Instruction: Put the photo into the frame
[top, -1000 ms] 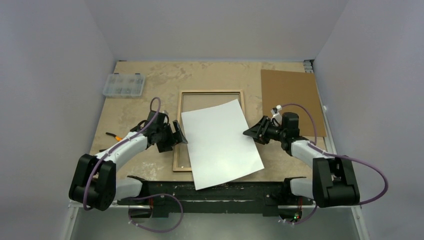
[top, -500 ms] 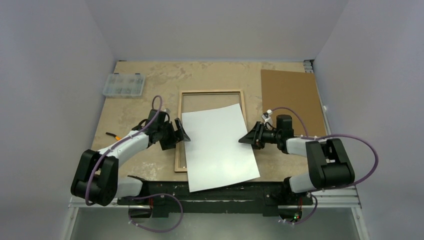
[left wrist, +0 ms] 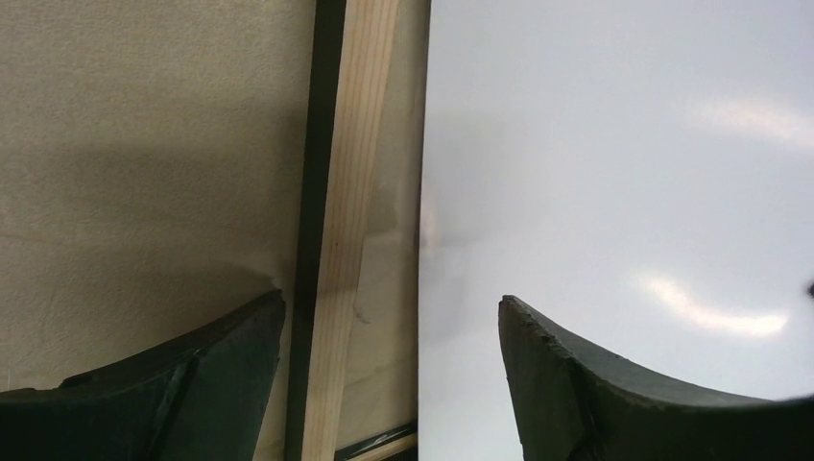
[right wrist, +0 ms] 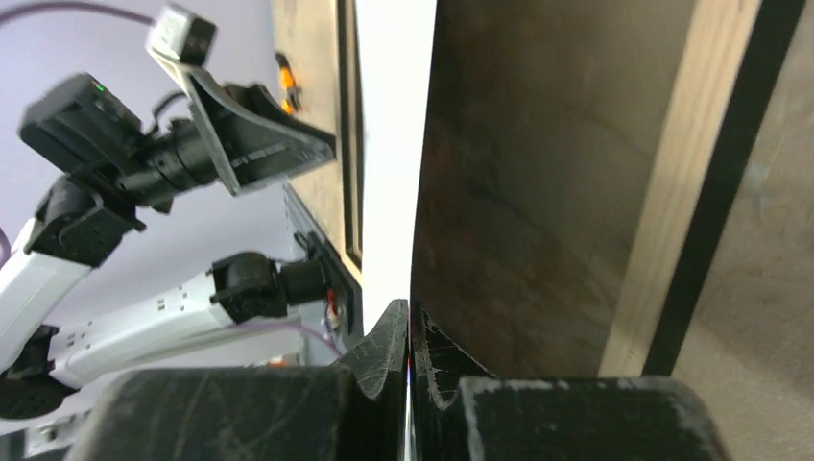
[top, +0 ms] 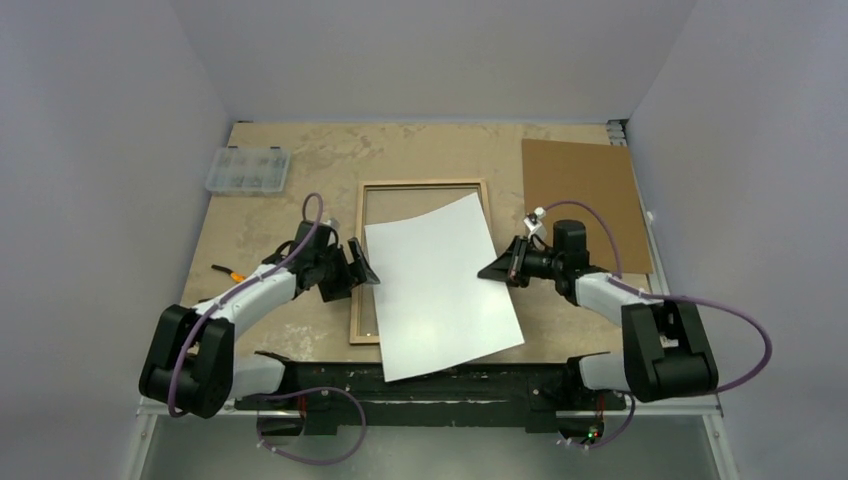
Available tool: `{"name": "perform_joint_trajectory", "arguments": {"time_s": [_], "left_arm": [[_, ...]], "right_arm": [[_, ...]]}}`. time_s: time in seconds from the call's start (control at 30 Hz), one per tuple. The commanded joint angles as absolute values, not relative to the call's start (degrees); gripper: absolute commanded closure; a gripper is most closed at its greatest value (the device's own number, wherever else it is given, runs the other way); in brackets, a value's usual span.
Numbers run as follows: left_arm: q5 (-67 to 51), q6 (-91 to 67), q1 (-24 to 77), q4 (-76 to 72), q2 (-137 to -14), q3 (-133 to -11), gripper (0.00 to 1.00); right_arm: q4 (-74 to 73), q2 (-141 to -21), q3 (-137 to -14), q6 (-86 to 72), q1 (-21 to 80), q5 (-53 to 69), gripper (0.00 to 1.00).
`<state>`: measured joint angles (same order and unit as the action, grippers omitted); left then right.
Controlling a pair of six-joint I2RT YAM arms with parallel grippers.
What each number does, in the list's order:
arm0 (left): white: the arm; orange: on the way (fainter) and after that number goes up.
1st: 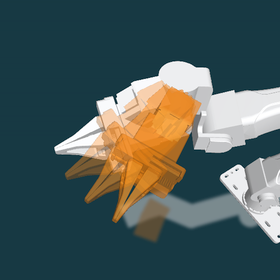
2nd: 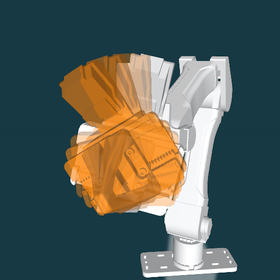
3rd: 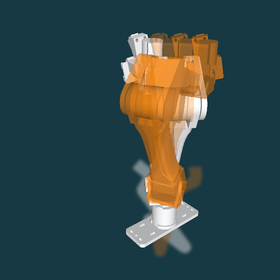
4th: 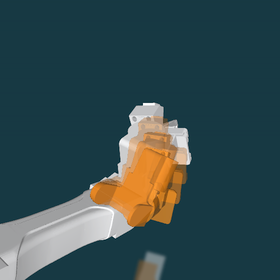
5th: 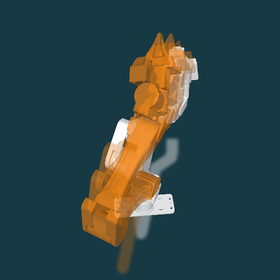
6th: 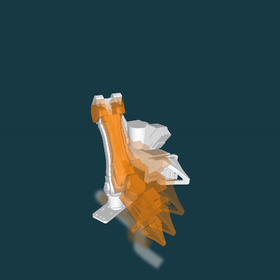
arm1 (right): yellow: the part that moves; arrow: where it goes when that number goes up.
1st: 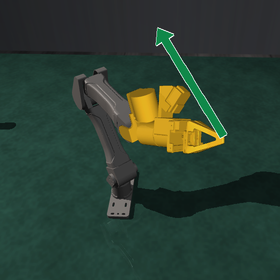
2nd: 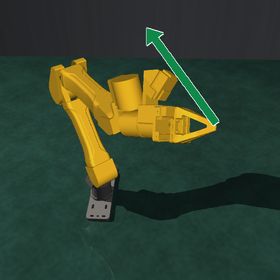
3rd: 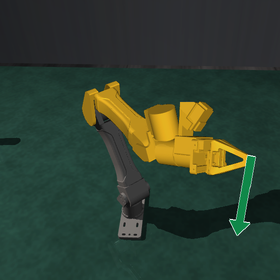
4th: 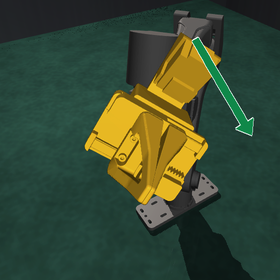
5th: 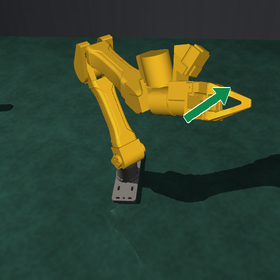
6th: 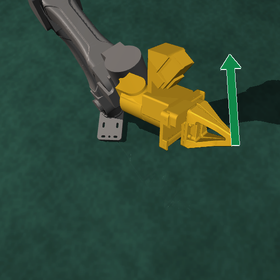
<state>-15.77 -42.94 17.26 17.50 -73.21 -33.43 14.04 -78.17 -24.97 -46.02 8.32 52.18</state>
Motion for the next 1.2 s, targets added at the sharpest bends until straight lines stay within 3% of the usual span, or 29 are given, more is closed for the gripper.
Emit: {"name": "perform_joint_trajectory", "arguments": {"time_s": [0.0, 0.53, 1.17], "left_arm": [[-13.35, -43.42, 16.96, 20.15, -71.32, -31.99, 0.2], [-10.99, -43.71, 16.88, 23.81, -64.71, -31.82, 0.22], [-12.62, -44.4, 16.88, 21.28, -66.43, -31.11, 0.23]], "right_arm": [[10.3, -71.02, -28.58, -44.28, 8.52, 44.3, 1.0], [17.46, -72.55, -33.66, -51.53, 8.52, 37.56, 1.0], [30.83, -77.46, -31.94, -58.3, 10.7, 31.12, 1.0]]}}
